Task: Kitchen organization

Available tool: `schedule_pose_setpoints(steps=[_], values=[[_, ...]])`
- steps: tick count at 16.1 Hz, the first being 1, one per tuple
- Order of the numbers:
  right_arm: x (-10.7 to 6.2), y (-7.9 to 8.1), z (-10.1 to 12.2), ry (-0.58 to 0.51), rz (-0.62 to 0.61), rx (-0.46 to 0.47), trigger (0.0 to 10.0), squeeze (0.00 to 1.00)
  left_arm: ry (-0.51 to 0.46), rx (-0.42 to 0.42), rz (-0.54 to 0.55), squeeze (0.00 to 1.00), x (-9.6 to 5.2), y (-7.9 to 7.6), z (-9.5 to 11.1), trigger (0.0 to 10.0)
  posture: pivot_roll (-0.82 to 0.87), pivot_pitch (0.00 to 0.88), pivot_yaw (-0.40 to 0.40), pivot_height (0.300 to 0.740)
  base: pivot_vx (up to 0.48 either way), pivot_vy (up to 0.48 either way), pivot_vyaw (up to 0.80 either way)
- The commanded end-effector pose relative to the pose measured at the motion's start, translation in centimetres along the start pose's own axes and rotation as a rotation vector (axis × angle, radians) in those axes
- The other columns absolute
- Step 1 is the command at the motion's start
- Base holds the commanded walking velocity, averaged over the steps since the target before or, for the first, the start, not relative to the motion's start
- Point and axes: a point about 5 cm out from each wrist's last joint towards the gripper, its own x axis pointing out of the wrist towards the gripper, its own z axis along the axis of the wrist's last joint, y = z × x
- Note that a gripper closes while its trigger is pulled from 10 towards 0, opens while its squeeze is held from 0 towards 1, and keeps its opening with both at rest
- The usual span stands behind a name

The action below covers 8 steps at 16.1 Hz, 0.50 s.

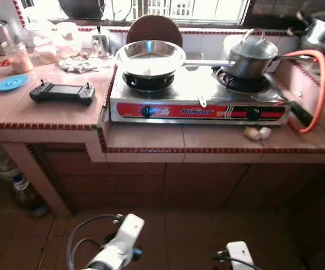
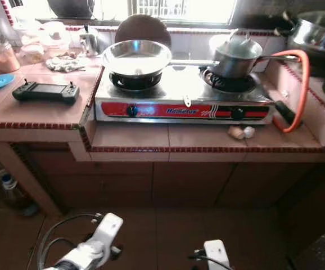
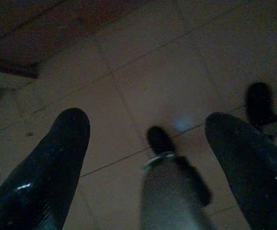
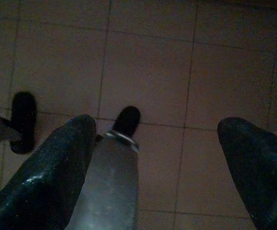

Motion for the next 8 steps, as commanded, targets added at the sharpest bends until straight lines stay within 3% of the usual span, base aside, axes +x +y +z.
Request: schedule_pose_setpoints(steps=[1, 8], values=[[-0.05, -0.42, 0.0, 0.005, -0.005, -0.009, 10.0, 0.0, -0.003, 0.001, -0.007, 0.0, -0.01, -0.41, 0.27, 10.0, 0.14, 0.0, -0.07, 0.74, 0.0, 0.0, 0.0], [-0.12, -0.55, -0.28, 0.014, 0.001, 0.014, 10.0, 0.0, 0.001, -0.039, 0.002, 0.0, -0.02, -0.5, 0.17, 10.0, 0.15, 0.0, -0.087, 0.74, 0.0, 0.0, 0.0]])
